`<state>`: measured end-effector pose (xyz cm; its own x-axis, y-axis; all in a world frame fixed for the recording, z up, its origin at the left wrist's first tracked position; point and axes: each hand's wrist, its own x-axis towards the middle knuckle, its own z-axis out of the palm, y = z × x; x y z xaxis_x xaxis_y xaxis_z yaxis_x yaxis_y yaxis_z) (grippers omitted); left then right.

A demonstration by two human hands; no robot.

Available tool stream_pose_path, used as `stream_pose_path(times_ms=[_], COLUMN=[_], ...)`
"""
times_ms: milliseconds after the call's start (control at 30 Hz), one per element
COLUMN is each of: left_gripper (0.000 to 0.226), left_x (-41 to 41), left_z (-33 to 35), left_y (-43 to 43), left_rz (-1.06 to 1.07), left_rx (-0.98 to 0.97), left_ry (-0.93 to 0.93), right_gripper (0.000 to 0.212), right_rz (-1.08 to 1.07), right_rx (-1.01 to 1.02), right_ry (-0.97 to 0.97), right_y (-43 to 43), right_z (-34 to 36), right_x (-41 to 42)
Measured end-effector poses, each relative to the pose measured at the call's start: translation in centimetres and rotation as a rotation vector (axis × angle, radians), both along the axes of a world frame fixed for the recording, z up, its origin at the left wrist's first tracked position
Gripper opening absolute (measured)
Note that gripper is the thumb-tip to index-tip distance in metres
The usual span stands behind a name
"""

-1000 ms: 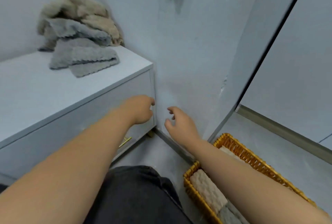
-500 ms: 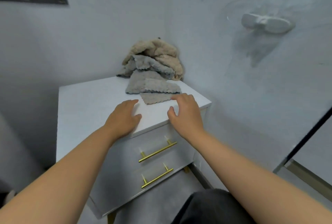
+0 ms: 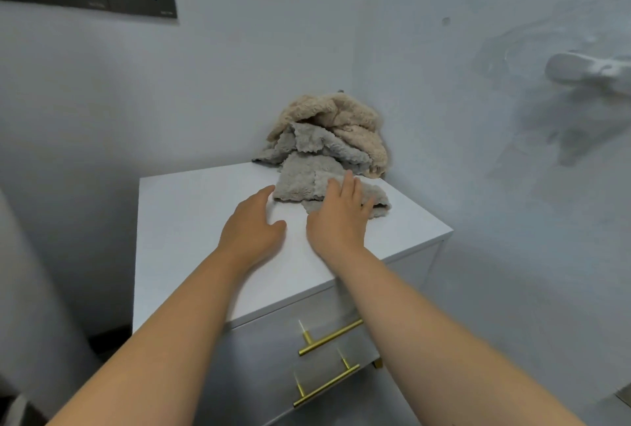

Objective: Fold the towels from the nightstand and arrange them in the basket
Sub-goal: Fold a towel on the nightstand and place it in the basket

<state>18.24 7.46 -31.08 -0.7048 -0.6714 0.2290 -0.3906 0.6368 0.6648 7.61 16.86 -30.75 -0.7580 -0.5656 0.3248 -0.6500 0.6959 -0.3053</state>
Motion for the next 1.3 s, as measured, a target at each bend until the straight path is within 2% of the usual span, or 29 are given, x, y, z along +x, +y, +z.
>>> stream_pose_path(times_ms=[67,200,400,733,767,833,867,933,1000,1133,1200,1300], left_gripper=[0.065,0.064,0.064,0.066,0.066,0.065,0.065,0.065,0.066,0.067,0.067,0.065], left_x=[-0.1,-0.1,-0.1,0.0,0.0,0.0,0.0,-0.1,-0.2,-0.4,-0.3,-0.3], left_z=[0.0,-0.2,-0.2,-0.1,-0.1,-0.1,-0.2,-0.2,-0.3,-0.3,-0.3,-0.4], left_y=[0.1,0.0,0.1,0.5,0.5,0.4,0.4,0.3,0.3,0.1,-0.1,-0.3], left_rz=[-0.008,-0.017,-0.011,-0.005,-0.006,-0.006,-0.006,-0.005,-0.008,-0.007,-0.008,-0.003], left_rx=[0.013,0.019,0.008,-0.019,-0.016,-0.019,-0.019,-0.023,-0.020,-0.013,-0.009,-0.038], left_ry=[0.023,0.014,-0.016,-0.060,-0.056,-0.053,-0.055,-0.058,-0.059,-0.041,-0.014,0.055], right_gripper=[0.065,0.071,0.071,0.040,0.043,0.064,0.074,0.080,0.071,0.021,0.016,0.020], right_rz=[0.019,0.040,0.074,0.073,0.068,0.087,0.104,0.114,0.108,0.215,0.292,0.379], right_rx=[0.003,0.007,0.077,0.086,0.078,0.118,0.148,0.182,0.153,0.130,0.122,0.112], right_ry=[0.005,-0.181,-0.051,0.067,0.103,0.114,0.067,-0.037,-0.073,-0.100,-0.170,-0.241], right_y=[0.0,0.3,1.2,2.0,2.1,2.3,2.3,2.3,2.3,2.0,2.0,2.1], right_z=[0.1,0.1,0.1,1.6,1.6,1.3,0.8,0.5,0.7,1.9,2.4,3.0], right_x=[-0.4,-0.8,-1.1,-2.1,-2.3,-2.8,-3.0,-3.4,-3.9,-3.8,-3.6,-3.4])
